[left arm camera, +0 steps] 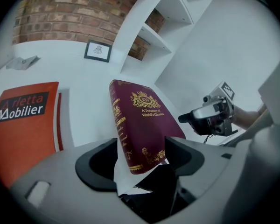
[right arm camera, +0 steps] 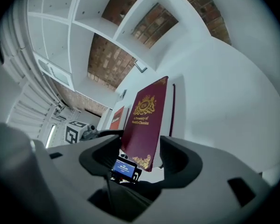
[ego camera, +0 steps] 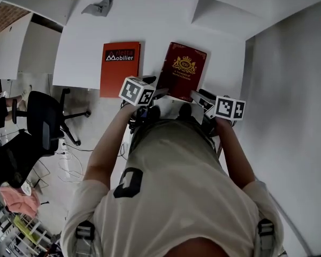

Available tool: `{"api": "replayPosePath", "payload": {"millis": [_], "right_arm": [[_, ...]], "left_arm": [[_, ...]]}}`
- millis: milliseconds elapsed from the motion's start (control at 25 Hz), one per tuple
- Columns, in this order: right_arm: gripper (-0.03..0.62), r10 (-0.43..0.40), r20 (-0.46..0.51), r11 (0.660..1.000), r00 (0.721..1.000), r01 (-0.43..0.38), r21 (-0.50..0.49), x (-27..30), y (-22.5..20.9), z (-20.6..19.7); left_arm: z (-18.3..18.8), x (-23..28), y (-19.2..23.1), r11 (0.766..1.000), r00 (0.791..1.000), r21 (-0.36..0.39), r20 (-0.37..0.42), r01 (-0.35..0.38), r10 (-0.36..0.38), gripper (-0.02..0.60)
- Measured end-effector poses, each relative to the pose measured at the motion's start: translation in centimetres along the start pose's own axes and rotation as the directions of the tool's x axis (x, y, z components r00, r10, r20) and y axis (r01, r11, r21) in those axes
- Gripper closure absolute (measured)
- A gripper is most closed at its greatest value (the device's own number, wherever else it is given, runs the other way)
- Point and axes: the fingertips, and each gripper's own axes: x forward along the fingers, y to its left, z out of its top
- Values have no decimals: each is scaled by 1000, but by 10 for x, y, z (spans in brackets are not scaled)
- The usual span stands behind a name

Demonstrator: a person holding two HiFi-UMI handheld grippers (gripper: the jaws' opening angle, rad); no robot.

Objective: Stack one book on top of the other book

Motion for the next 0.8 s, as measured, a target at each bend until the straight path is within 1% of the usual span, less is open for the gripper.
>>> {"api": "replayPosePath", "payload": {"millis": [120,320,440,560,640,720,800], "right_arm": [[361,-6,-18,999,1000,7,42,12,-7,-4],[362,-20,-43,998,999,23,59,23,-9,-9],[362,-21,-54,997,998,25,72,27,-10,-15],[362,-56,-45,996,997,59,67,29,-16,-18],[364,-68,-32,995,997,71,74,29,-18,-17],[381,-75,-23,993,997,77,88,29,-20,-17],[421,-75,-22,992,997,77,101,27,-22,-16]], "left_arm": [[-5,5,0,1000,1000,-13,-13,14,-14,278],[-4,8,0,999,999,-30,-18,36,-37,278],[-7,10,-1,995,998,-75,-11,63,-64,279],[-9,11,-1,988,996,-126,3,89,-90,279],[-9,11,-1,985,995,-144,11,97,-96,281],[-8,10,-1,983,995,-152,15,99,-98,281],[-7,10,-1,982,995,-159,12,99,-98,285]]}}
